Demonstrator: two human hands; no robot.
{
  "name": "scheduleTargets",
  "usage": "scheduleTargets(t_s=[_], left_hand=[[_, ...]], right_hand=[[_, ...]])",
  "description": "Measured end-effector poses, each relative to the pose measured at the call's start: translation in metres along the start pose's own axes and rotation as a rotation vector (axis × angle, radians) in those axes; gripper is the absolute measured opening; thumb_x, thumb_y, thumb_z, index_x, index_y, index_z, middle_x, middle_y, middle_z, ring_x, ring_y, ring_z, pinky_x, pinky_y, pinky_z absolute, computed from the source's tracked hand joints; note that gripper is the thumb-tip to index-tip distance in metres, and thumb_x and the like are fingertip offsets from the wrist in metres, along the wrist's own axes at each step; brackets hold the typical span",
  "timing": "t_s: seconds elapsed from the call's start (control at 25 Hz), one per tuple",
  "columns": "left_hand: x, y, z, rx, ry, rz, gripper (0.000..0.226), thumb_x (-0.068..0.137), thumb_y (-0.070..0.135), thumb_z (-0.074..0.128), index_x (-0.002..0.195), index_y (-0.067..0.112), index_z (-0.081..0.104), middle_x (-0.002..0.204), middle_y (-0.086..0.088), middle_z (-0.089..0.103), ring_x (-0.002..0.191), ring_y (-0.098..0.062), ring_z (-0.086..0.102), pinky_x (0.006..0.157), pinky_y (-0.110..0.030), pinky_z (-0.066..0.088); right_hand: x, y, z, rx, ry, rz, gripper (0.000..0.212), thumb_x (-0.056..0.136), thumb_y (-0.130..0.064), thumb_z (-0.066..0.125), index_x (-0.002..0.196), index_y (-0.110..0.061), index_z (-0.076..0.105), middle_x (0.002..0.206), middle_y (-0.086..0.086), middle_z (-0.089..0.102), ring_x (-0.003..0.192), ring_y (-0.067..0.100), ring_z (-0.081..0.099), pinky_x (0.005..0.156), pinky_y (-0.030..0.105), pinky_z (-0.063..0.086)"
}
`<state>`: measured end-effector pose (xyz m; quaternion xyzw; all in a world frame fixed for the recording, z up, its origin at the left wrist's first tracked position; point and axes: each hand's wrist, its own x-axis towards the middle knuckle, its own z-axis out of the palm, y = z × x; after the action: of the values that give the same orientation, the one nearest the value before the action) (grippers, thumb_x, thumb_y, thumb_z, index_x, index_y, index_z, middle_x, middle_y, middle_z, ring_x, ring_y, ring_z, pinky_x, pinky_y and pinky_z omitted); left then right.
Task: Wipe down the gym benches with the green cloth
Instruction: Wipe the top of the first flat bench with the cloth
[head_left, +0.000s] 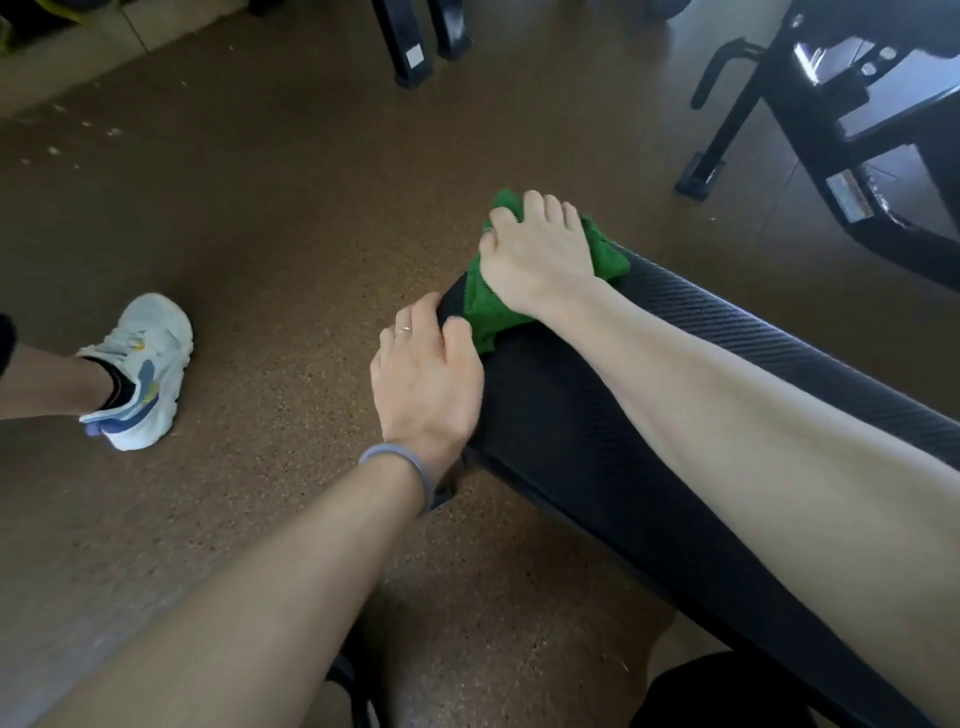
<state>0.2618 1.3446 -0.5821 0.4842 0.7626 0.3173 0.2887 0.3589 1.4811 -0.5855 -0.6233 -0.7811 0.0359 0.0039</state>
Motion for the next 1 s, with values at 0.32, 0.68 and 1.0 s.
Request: scheduleTargets(t_s=[0.32,0.68,1.0], left_hand=[[0.012,-0.048,-0.054,-0.802,-0.161,-0.507,0.053,0.110,0.042,0.022,0.106,0.010,0.064,0.115,-0.012,0.068,0.119,-0.025,0.063,0.114,-0.038,0.043],[0.013,-0.046,-0.052,-0.753,-0.058,-0.580,0.055,0.109,0.042,0.025,0.125,0.005,0.063,0.121,-0.014,0.069,0.110,-0.025,0.064,0.109,-0.040,0.047],[0.005,-0.017,-0.029,-0.674,-0.145,-0.530,0.050,0.098,0.052,0.030,0.115,0.026,0.070,0.117,-0.006,0.072,0.108,-0.024,0.065,0.105,-0.048,0.049]], right_hand=[[-0.170,-0.027,0.008,0.037,0.002,-0.522,0.060,0.103,-0.036,0.045,0.160,-0.024,0.033,0.169,0.016,0.022,0.156,0.035,0.021,0.127,0.050,0.018],[-0.078,-0.078,-0.006,-0.090,-0.111,-0.569,0.035,0.100,-0.039,0.043,0.106,-0.017,0.070,0.106,0.007,0.061,0.107,0.031,0.058,0.100,0.043,0.037],[-0.166,-0.008,0.008,0.106,0.030,-0.498,0.053,0.105,-0.039,0.035,0.157,-0.028,0.040,0.166,0.005,0.030,0.155,0.024,0.023,0.128,0.043,0.015]])
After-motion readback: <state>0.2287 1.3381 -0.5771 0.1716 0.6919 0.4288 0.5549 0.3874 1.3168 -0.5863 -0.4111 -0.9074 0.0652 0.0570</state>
